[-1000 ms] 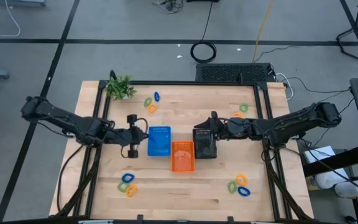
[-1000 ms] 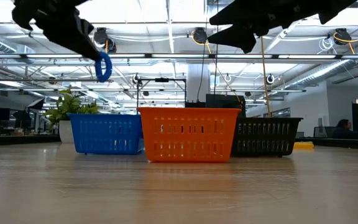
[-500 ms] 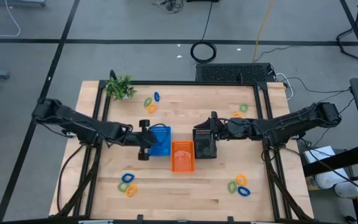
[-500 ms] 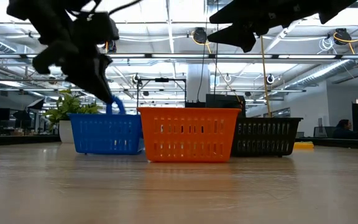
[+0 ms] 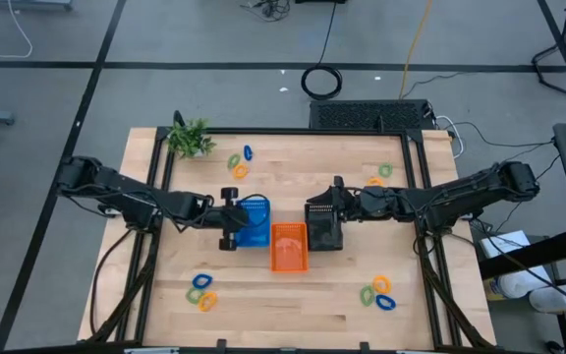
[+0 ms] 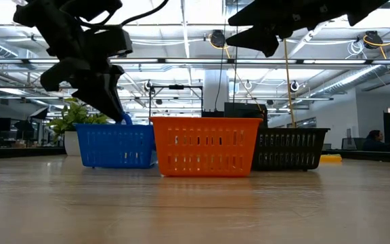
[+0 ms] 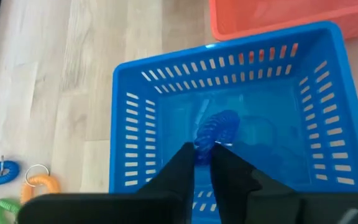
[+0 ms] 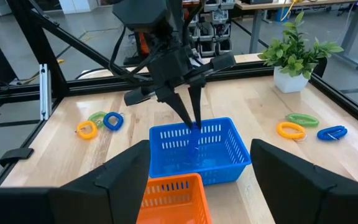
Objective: Sort spring keychains
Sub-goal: Put the blue spring keychain into the blue bin
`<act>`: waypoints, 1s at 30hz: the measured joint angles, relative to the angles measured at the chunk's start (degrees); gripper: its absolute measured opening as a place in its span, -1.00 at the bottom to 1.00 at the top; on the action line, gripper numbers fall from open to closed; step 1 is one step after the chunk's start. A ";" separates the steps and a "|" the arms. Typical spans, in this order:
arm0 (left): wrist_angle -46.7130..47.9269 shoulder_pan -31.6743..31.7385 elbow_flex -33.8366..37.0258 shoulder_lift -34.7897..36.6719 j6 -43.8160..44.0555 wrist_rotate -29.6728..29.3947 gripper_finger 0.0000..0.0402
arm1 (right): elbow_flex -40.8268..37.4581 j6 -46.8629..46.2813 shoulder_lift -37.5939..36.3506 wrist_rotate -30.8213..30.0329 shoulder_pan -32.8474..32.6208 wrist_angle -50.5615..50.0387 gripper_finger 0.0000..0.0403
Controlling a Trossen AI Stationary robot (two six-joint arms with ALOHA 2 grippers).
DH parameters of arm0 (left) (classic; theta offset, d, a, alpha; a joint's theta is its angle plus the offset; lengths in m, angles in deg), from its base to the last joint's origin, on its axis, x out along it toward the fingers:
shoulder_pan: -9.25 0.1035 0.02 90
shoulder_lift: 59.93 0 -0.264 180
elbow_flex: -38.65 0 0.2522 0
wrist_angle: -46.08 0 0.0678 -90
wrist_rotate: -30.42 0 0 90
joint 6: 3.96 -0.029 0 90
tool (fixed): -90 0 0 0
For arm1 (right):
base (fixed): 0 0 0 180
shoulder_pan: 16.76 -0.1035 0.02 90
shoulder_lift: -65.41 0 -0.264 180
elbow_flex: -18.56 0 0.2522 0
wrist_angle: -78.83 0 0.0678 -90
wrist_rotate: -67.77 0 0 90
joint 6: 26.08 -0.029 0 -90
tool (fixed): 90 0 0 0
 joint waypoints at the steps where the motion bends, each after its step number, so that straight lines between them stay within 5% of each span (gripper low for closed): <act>1: -0.01 -0.02 0.00 0.01 -0.01 0.00 -0.68 | 0.00 0.02 0.00 0.00 0.00 0.00 0.30; 20: -0.01 -0.02 0.00 -0.01 -0.01 -0.02 -0.68 | 0.00 -5.98 0.00 0.71 0.00 -4.45 0.31; 30: -0.12 -0.02 0.00 -0.01 -0.04 -0.04 -0.68 | -0.02 -32.43 0.02 31.58 -3.28 -13.53 0.31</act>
